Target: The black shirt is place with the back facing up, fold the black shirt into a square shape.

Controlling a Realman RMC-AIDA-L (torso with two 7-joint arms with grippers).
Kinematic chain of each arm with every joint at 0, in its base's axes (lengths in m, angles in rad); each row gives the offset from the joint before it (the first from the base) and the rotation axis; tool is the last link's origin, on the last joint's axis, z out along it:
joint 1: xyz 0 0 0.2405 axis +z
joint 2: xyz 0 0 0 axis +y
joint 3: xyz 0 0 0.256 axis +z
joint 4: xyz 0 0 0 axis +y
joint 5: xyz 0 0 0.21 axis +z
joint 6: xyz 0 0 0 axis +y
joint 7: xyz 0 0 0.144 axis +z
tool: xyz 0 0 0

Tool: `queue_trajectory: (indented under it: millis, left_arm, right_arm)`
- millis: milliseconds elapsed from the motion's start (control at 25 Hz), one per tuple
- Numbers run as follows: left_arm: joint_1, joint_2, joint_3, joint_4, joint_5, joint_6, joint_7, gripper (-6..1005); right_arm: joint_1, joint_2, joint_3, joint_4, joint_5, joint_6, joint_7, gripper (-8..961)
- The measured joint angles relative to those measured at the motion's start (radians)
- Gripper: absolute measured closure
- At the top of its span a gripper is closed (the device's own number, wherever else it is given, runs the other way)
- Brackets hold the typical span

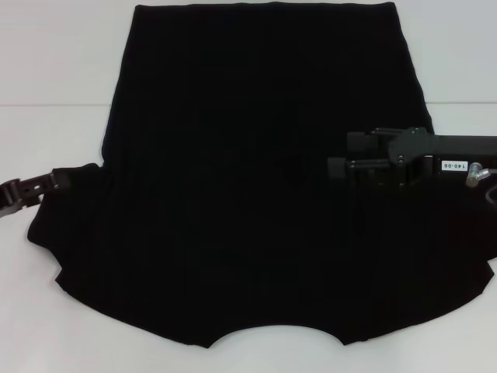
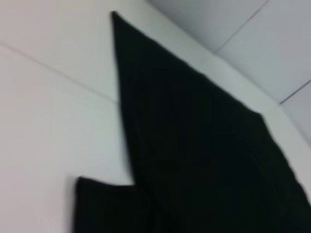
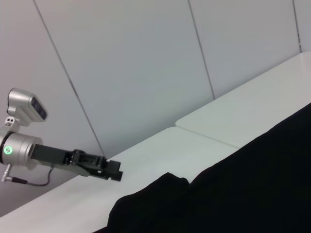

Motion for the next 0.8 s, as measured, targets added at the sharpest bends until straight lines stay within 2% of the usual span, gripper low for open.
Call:
queue_trajectory:
  millis: [360, 800]
  left_arm:
    - [0.001, 0.016, -0.002, 0.041, 0.125, 0.063, -0.070, 140]
    - [-0.005, 0.017, 0.005, 0.028, 0.198, 0.065, -0.109, 140]
  right_arm:
    - [0.005, 0.000, 0.001, 0.000, 0.000, 0.004, 0.002, 73]
    - [0.006, 0.000, 0.004, -0.003, 0.001, 0.009, 0.002, 71]
